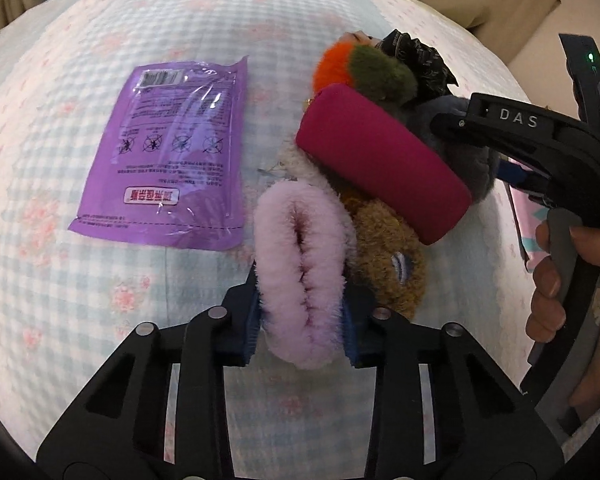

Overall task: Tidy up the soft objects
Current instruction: 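Grasp the pink fluffy hair tie with the left gripper while the right grasps the grey sock, then carry the pink hair tie and grey sock into the box and release both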

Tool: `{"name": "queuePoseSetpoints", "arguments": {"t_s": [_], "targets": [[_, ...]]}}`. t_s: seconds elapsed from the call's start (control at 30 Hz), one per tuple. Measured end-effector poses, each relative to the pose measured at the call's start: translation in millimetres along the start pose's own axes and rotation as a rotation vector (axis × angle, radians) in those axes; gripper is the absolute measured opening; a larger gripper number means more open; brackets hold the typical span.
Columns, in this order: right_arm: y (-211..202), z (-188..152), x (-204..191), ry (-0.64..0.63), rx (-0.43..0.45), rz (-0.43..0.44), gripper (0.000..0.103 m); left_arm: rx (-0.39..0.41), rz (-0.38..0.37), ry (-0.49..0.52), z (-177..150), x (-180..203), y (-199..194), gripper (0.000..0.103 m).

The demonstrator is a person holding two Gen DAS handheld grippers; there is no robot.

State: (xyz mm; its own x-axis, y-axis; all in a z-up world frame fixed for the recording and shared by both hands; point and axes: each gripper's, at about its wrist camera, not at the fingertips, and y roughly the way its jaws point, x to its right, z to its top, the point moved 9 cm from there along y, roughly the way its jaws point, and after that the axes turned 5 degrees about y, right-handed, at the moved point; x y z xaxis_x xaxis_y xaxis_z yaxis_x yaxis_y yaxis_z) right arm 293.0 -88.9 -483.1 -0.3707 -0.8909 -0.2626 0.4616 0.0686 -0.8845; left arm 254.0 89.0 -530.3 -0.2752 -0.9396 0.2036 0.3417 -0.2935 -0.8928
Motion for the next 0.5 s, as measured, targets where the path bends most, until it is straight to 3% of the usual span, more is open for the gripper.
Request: {"name": "queuePoseSetpoints", "arguments": {"t_s": [0.17, 0.5], "targets": [[-1, 3, -3, -0.016, 0.008, -0.006, 0.046, 0.011, 0.002, -0.026, 3, 0, -4, 0.025], [-20, 4, -1, -0.02, 0.031, -0.002, 0.036, 0.055, 0.022, -0.039, 12, -5, -35, 0.025]]}}
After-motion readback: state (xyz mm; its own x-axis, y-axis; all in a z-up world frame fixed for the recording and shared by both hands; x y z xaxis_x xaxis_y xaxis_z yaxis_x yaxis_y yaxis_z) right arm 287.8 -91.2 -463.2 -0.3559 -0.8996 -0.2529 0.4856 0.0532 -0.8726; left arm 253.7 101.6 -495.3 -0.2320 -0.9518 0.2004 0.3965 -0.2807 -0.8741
